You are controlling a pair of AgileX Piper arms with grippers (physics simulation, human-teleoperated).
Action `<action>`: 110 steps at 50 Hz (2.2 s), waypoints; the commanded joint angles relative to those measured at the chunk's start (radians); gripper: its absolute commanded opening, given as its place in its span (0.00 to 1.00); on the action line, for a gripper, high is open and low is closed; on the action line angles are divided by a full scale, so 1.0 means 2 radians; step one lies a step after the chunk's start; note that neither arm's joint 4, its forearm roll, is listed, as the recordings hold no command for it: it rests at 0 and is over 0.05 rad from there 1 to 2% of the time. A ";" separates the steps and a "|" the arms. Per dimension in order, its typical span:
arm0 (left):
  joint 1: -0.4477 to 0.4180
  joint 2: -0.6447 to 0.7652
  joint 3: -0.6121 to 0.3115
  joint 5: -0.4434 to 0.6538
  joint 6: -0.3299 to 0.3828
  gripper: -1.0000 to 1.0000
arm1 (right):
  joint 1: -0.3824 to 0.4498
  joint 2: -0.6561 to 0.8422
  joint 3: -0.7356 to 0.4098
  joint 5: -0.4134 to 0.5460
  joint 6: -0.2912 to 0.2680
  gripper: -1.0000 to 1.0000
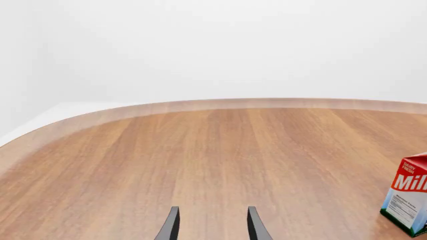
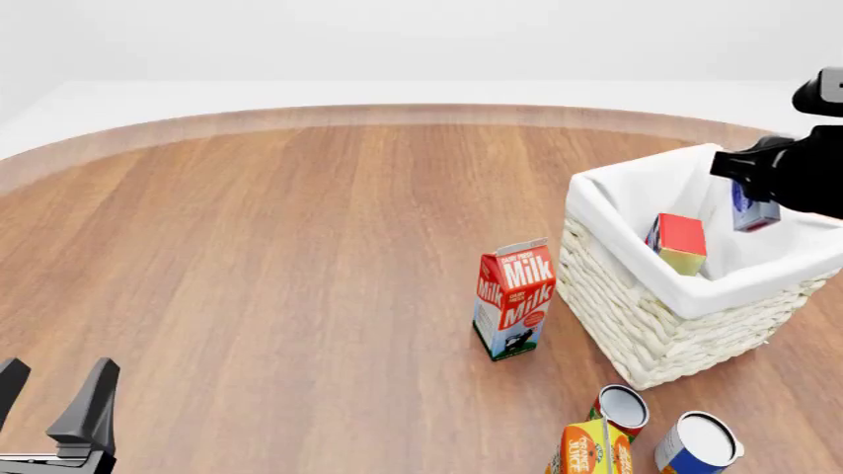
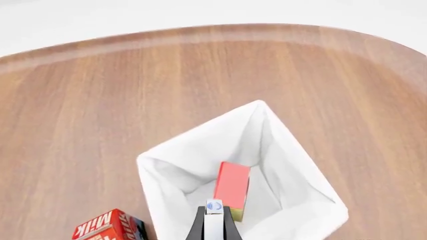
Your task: Pick up the cream cheese box and the butter, and put them in the basket.
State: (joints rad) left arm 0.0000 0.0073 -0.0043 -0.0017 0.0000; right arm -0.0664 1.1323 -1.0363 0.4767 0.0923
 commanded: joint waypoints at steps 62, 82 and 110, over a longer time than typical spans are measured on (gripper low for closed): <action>0.000 0.000 0.000 0.000 0.000 1.00 | -0.039 0.070 -0.021 -0.033 -0.006 0.00; 0.000 0.000 0.000 0.000 0.000 1.00 | -0.056 0.073 -0.023 -0.034 -0.011 0.00; 0.000 0.000 0.000 0.000 0.000 1.00 | -0.077 0.091 -0.024 -0.048 -0.011 0.00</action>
State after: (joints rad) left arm 0.0000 0.0073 -0.0043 -0.0017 0.0000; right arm -0.2067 1.3090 -1.0819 0.3924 0.0655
